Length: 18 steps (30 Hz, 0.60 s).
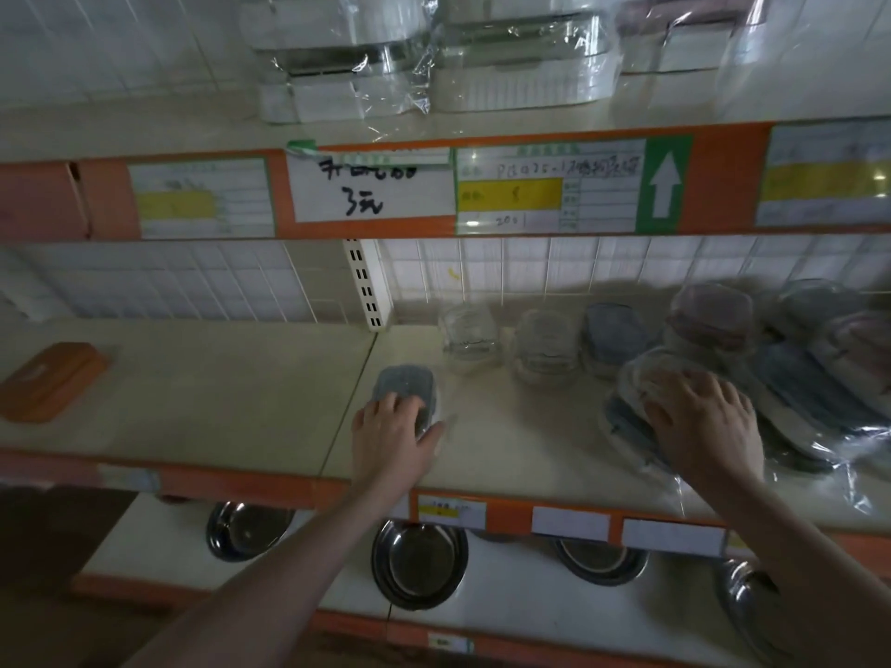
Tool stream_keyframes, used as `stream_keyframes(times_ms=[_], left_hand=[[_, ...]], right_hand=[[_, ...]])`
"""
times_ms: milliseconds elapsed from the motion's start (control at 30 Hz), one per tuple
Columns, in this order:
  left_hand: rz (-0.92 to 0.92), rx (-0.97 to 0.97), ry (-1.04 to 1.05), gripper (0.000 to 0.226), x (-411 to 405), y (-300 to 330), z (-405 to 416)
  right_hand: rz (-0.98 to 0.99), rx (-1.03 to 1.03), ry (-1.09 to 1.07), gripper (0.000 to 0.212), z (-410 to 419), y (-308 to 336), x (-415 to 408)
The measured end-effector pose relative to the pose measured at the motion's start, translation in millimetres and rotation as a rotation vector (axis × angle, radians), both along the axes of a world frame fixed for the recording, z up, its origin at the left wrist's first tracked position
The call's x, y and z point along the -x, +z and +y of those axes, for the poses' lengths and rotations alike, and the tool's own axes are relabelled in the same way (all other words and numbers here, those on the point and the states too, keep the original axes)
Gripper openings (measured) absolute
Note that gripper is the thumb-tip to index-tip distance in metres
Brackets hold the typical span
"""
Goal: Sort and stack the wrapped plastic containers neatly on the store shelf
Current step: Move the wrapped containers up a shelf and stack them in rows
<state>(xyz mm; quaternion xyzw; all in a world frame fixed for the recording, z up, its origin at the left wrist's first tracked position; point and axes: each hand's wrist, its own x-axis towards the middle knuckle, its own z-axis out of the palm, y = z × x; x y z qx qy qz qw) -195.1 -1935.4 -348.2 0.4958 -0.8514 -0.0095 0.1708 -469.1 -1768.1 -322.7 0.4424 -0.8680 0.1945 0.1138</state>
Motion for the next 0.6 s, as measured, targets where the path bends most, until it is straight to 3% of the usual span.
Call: stream_keyframes(times_ms=[267,400,600], left_hand=[[-0.06,-0.408,0.233,0.098,25.9,6.6,-20.3],[-0.129,-0.397,0.302,0.098,26.2,1.3,-19.5],[-0.126,-0.34,0.308,0.077,25.2,10.0,-5.3]], right_hand=[[-0.104,-0.164,-0.192,0.053,-4.1,4.0,10.0],[-0.143,-0.283,-0.21,0.072,-2.1,12.1,21.2],[-0.298,-0.285,-0.066,0.071,10.8,21.3,24.4]])
